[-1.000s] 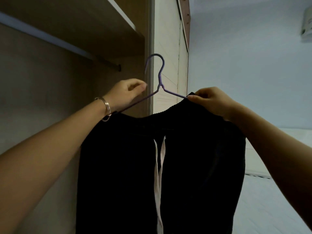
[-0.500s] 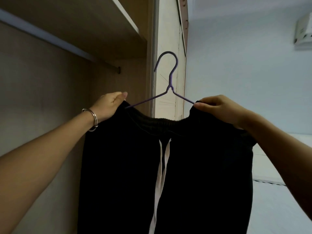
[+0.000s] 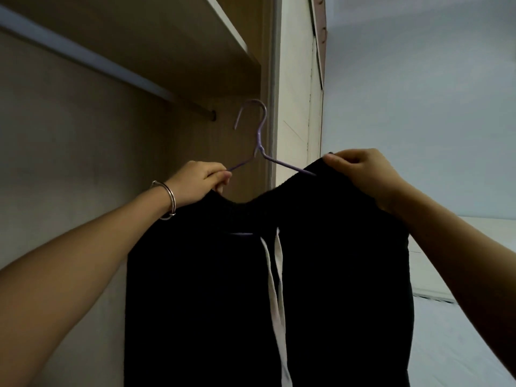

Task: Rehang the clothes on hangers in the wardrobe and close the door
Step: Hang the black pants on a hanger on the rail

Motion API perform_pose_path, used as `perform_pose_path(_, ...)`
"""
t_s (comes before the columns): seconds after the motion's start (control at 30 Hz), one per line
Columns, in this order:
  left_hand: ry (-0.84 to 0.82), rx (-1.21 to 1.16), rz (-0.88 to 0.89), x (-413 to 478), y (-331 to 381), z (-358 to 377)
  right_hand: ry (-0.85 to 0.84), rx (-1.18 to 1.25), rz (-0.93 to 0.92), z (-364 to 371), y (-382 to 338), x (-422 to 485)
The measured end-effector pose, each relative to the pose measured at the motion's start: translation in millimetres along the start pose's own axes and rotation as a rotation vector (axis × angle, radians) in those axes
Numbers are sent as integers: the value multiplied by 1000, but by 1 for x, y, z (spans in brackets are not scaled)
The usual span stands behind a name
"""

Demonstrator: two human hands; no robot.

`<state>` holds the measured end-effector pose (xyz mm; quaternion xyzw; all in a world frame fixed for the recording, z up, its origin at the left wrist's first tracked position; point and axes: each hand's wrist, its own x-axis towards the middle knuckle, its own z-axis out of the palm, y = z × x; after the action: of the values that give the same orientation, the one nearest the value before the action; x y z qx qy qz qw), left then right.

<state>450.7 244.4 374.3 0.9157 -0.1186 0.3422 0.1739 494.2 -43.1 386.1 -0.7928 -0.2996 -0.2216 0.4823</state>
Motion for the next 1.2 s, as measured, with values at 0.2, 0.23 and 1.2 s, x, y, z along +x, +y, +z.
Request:
perform_pose_path(0.2,275,107,-96,-2,-21,-16,-296,-27,-36,4,-3,15)
perform_pose_path(0.23,305,126,-113,-1,-24,-18,-380,-55,-6,6,-3,20)
perform_pose_path(1.2,502,-119,-661,-94,-9,-14,-760,802,-3,193,-144,100)
